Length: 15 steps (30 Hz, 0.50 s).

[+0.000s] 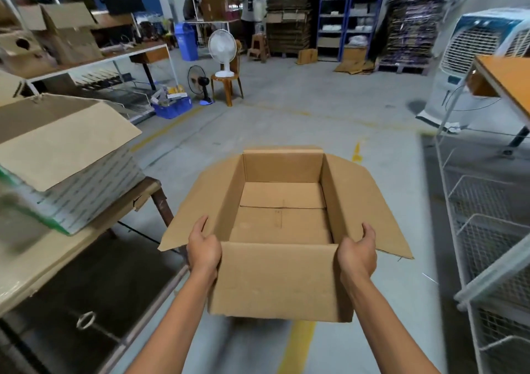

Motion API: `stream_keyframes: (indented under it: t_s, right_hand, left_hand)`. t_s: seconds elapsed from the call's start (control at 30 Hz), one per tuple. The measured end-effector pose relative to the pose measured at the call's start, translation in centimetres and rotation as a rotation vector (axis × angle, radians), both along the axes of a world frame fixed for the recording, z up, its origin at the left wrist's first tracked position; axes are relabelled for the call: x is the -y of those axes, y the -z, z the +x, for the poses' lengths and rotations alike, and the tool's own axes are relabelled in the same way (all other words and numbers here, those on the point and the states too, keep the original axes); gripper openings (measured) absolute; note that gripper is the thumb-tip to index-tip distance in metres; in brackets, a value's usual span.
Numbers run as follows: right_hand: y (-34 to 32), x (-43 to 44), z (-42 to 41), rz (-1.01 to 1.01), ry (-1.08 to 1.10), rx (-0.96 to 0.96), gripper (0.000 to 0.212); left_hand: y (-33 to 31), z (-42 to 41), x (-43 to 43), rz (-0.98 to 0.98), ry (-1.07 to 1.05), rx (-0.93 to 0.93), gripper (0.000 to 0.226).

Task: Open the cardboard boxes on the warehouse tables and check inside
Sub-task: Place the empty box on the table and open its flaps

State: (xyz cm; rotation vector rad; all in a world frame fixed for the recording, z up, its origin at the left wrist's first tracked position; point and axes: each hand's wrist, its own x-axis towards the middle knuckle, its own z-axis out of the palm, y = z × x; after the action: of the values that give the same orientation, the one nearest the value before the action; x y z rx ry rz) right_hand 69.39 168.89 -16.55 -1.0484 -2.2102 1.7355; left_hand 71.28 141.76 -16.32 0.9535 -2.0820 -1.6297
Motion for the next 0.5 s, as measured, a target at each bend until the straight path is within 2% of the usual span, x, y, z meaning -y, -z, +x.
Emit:
stream_keyframes:
  t_s: [0.23,0.5]
  right_hand:
    - [-2.0,0.5,-10.8,0.017,-0.003,-0.104,0.063]
    - [-4.8,5.8,-28.6,0.062,-0.089,-0.240,0.061]
  left_hand:
    - [-1.4,-10.9,0.5,0.026,-0.015,-0.142,0.065]
    - [-3.1,-26.6,5.1,0.091,-0.084,-0.280,0.065]
